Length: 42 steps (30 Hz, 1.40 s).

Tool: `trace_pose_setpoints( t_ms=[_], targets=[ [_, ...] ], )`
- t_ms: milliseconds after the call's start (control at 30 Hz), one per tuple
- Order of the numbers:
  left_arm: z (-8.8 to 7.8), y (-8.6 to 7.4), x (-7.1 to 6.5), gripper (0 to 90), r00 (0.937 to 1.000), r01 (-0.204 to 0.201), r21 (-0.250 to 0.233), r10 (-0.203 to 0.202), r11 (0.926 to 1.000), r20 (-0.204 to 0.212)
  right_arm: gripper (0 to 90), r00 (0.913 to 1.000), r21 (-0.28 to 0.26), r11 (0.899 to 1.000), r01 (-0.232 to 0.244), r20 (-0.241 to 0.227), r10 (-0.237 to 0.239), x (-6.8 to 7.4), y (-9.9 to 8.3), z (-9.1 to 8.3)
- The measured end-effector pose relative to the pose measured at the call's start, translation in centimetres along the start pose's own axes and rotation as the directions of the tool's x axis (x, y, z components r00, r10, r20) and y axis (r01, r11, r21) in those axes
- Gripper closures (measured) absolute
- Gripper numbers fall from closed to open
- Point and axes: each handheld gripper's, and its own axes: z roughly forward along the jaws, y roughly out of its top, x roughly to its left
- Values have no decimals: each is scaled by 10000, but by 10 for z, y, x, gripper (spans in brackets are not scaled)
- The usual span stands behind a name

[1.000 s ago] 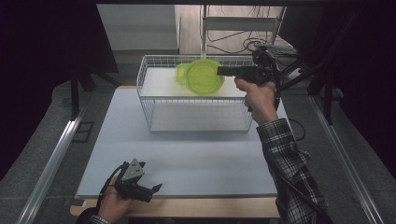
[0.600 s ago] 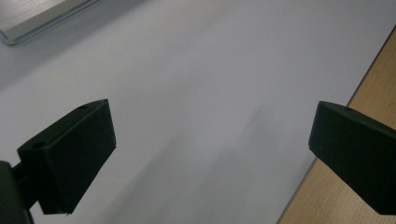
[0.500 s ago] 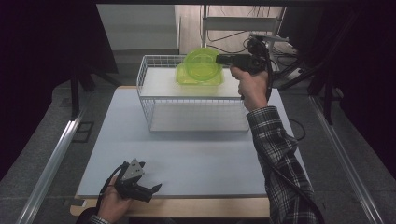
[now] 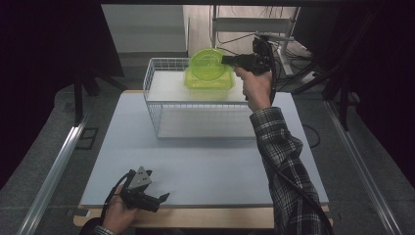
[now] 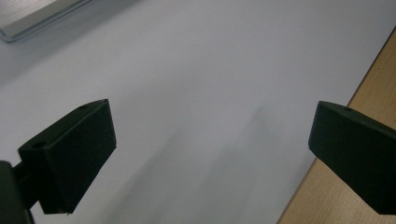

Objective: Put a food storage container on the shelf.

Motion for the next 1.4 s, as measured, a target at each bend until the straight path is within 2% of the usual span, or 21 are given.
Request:
trace_pose_setpoints(
  t_ms=[33,67,100,200,333,400,633,767,900,1000,1300,1400],
  targets=[
    [0,0,0,6,10000,-4,14,4,10000,0,793,9990,16,9997,261,353,-261,3,1,1],
    [0,0,0,6,10000,-40,60,40,10000,-7,793,9990,16,9997,261,353,-261,3,1,1],
    [0,0,0,6,10000,-52,73,52,10000,-21,787,9974,34,9991,434,575,-435,4,1,2],
    [0,0,0,6,10000,-53,76,54,10000,-22,763,9878,112,9954,951,1232,-958,8,2,5],
    [1,0,0,6,10000,-71,112,71,9999,-34,738,9752,208,9914,1293,1785,-1309,9,3,8],
    [1,0,0,7,10000,-74,119,74,9999,-27,731,9725,241,9908,1331,1898,-1353,7,3,9],
    [1,0,-1,7,9999,-135,165,136,9998,-56,705,9740,167,9914,1297,1853,-1306,7,1,12],
    [1,0,-1,8,9999,-116,180,117,9998,-71,641,9766,64,9913,1318,1706,-1310,8,1,10],
    [0,0,-1,9,10000,-68,232,70,9997,-60,575,9797,36,9891,1473,1369,-1464,10,-1,3],
    [1,1,-1,9,9999,-72,286,74,9996,-81,510,9745,145,9828,1843,1272,-1846,12,-4,-6],
    [0,2,-2,10,9999,135,235,-134,9996,-38,391,9638,288,9705,2393,1144,-2410,13,-16,-18],
    [0,2,-2,10,10000,75,268,-74,9996,-42,363,9594,370,9654,2582,1078,-2607,13,-21,-21]
  ],
)
